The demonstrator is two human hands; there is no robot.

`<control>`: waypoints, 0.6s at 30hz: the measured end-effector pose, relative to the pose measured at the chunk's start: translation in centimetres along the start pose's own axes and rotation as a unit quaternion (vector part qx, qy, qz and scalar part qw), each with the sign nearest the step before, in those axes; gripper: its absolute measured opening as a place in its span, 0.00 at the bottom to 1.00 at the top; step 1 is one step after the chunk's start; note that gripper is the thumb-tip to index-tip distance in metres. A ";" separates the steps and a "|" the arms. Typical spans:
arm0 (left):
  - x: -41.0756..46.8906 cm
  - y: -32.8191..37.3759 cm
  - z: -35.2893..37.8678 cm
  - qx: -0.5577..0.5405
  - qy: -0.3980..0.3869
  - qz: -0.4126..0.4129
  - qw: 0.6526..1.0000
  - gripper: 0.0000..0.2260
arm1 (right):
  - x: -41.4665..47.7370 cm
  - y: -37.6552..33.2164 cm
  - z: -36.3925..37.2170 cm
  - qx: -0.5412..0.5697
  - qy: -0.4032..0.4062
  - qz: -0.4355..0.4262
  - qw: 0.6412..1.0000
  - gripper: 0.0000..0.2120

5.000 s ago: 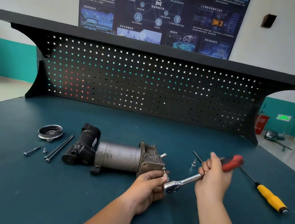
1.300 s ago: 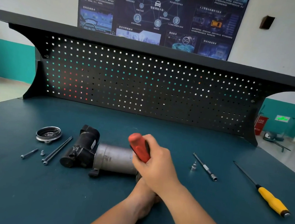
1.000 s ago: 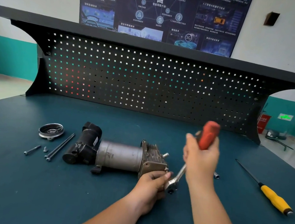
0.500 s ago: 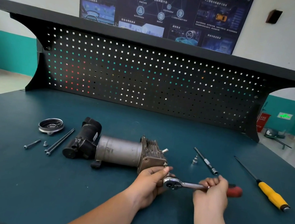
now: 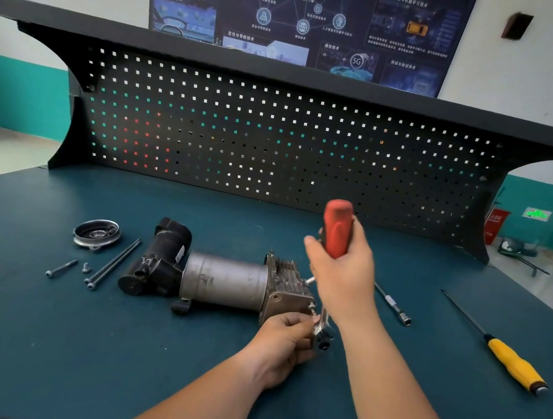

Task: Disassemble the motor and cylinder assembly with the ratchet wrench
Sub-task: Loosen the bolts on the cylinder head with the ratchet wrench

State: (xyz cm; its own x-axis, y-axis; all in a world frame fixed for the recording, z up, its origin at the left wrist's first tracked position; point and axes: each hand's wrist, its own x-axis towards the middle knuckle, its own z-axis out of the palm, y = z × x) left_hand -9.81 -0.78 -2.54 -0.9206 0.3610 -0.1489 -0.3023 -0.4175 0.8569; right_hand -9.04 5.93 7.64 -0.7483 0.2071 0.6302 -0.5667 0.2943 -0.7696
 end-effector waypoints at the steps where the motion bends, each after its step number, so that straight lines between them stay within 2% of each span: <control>1: 0.0 0.0 0.0 -0.002 -0.001 0.001 1.000 0.08 | 0.0 -0.1 0.4 -0.029 -0.010 -0.017 0.999 0.13; 4: -0.1 0.2 -0.1 -0.011 -0.003 0.007 1.000 0.09 | 0.1 -0.2 0.4 -0.036 0.002 -0.016 0.999 0.11; 7: -0.2 0.3 -0.1 -0.021 -0.006 0.009 1.000 0.09 | 0.3 0.2 -0.9 0.072 0.070 0.054 0.994 0.14; 9: -0.2 0.3 -0.1 -0.023 -0.007 0.007 1.000 0.08 | 0.4 0.8 -2.0 0.174 0.142 0.092 0.970 0.14; 14: -0.1 0.4 0.0 -0.025 -0.011 -0.002 1.000 0.06 | -1.0 3.5 -5.1 0.338 0.340 0.185 0.858 0.13; 18: -0.3 0.5 -0.1 -0.035 -0.015 -0.008 0.999 0.07 | -3.9 6.3 -6.1 0.413 0.415 0.297 0.754 0.13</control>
State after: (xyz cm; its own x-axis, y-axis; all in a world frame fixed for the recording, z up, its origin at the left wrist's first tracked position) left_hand -9.75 -1.17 -2.10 -0.9077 0.3930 -0.1470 -0.3351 -0.4680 0.8177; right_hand -7.60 12.65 1.00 -0.6754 0.6870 -0.2681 -0.4946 -0.6916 -0.5263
